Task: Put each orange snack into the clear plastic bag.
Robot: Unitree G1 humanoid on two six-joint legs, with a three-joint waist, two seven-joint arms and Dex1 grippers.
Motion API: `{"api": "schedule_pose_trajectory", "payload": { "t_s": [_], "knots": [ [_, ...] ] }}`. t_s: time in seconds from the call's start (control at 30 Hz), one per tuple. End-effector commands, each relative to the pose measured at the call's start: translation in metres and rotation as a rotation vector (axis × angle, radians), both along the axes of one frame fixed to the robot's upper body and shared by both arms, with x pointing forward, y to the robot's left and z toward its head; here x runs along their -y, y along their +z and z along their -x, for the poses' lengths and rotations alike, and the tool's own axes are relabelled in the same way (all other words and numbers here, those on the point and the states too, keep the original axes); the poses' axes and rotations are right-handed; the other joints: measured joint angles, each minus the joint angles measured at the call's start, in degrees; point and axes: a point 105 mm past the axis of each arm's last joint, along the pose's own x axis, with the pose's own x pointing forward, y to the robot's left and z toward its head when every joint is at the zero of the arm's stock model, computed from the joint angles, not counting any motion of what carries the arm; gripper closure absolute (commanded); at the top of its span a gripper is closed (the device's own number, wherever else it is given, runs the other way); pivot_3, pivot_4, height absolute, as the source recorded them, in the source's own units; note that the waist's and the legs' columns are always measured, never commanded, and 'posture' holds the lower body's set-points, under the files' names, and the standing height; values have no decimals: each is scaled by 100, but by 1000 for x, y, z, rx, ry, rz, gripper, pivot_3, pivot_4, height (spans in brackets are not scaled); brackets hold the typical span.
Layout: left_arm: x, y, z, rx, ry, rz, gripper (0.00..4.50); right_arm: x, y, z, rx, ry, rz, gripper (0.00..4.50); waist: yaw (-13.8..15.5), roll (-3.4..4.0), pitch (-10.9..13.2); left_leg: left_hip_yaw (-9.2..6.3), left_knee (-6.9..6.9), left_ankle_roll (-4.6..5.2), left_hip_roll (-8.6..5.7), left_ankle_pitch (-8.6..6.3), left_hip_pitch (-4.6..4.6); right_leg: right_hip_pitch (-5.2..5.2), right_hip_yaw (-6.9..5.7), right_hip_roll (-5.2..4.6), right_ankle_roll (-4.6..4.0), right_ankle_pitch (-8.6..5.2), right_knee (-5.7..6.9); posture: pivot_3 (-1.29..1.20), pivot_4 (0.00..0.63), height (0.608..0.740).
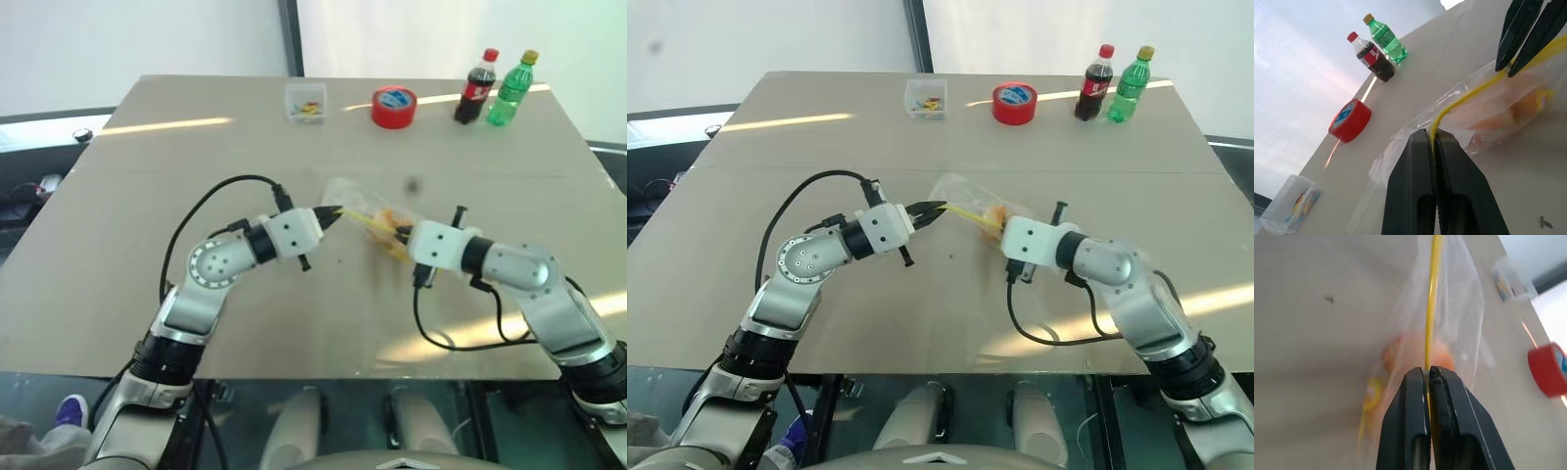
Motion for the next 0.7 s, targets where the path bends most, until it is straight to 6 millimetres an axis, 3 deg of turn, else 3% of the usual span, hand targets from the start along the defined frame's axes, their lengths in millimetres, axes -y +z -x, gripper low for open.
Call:
{"api": "schedule_pose_trajectory", "payload": {
  "t_s": [0.03,0.23,0.37,0.47,0.6,0.7],
  "knots": [
    [-14,22,-2,83,42,47,4500,32,15,-5,49,-124,9,4438,2,0,0,-1,-1,0,0,0,0,0,0,0,0,0,0,0,150,740],
    [-17,21,-6,63,56,60,4500,62,19,-3,64,-212,50,4438,7,0,0,0,-2,0,1,0,0,1,0,0,0,0,-4,0,150,740],
    [-18,23,-8,58,64,77,4500,69,31,-5,102,-237,48,4438,4,-1,0,1,-2,0,1,0,0,2,-1,0,1,0,-7,0,150,740],
    [-21,36,-14,54,94,146,4500,70,48,-10,155,-246,31,4438,2,-1,2,0,-2,0,2,0,0,2,-1,1,1,0,-6,0,150,740],
    [-22,62,-25,61,121,230,4500,67,87,-19,236,-231,-32,4438,2,-3,7,-1,-1,0,1,0,-1,3,-3,1,2,1,-6,0,150,740],
    [-24,76,-43,60,163,259,4500,64,111,-32,301,-220,-60,4438,3,-3,7,-4,-2,0,1,0,-1,4,-6,2,1,1,-10,0,150,740]
  ]
}}
